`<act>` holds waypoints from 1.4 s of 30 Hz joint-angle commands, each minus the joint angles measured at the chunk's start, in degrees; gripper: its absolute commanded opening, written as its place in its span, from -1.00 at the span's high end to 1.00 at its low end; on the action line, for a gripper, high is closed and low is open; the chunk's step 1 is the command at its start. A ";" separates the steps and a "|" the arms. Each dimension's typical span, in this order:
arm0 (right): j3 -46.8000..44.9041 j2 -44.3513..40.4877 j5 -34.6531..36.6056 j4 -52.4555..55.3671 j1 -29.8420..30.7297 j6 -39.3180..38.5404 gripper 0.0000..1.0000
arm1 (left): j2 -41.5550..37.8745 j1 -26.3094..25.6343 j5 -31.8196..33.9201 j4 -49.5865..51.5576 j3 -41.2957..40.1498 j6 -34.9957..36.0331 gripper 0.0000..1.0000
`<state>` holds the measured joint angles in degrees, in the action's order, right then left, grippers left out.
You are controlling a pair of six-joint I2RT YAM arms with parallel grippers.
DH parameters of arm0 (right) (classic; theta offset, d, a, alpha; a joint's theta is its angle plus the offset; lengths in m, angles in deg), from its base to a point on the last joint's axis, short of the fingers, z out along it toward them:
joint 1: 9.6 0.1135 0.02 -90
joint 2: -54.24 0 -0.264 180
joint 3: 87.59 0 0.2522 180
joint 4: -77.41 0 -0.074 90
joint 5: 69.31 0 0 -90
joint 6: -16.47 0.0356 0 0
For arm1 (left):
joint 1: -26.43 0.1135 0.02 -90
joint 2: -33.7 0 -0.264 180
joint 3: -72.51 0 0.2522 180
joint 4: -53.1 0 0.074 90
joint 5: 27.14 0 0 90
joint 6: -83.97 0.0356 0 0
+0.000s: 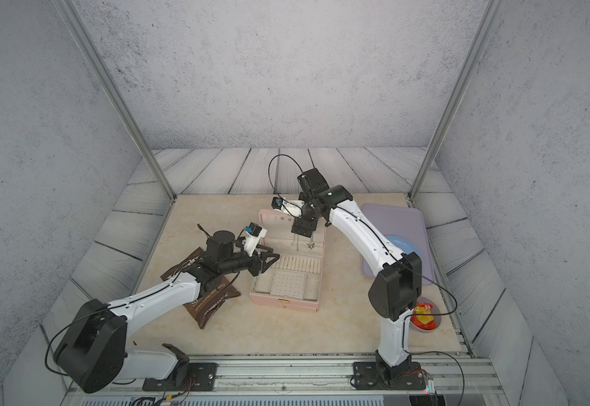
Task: Put jewelry chain into jewelry box
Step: Close the fastener on the jewelry box, then open the storage slot of the jewelry box.
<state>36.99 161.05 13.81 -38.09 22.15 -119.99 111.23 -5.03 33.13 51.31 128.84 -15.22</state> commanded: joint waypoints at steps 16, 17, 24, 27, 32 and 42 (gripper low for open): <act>-46.62 -39.82 6.29 -42.93 -0.13 53.66 -0.75 | -0.18 0.72 0.08 0.81 2.88 10.58 0.07; -48.48 -40.66 5.09 -42.96 -0.12 55.97 -0.70 | 0.03 0.63 0.22 1.43 3.48 13.36 0.06; -60.18 -45.12 0.83 -44.03 0.01 64.72 -0.64 | 6.06 0.44 2.89 1.58 6.65 30.36 -0.02; -63.21 -46.32 -0.97 -44.32 0.07 65.59 -0.64 | 10.25 0.25 4.03 1.64 8.92 36.16 -0.04; -66.04 -46.84 -3.30 -44.62 0.06 66.31 -0.64 | 15.97 -0.21 7.26 0.97 11.53 41.39 -0.04; -68.63 -43.36 -6.02 -48.97 0.04 67.85 -0.64 | 20.37 -2.46 12.24 -2.42 13.49 48.81 -0.02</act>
<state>-31.09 116.78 9.60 -85.10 22.15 -53.17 131.10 -7.15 43.86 51.63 141.73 30.27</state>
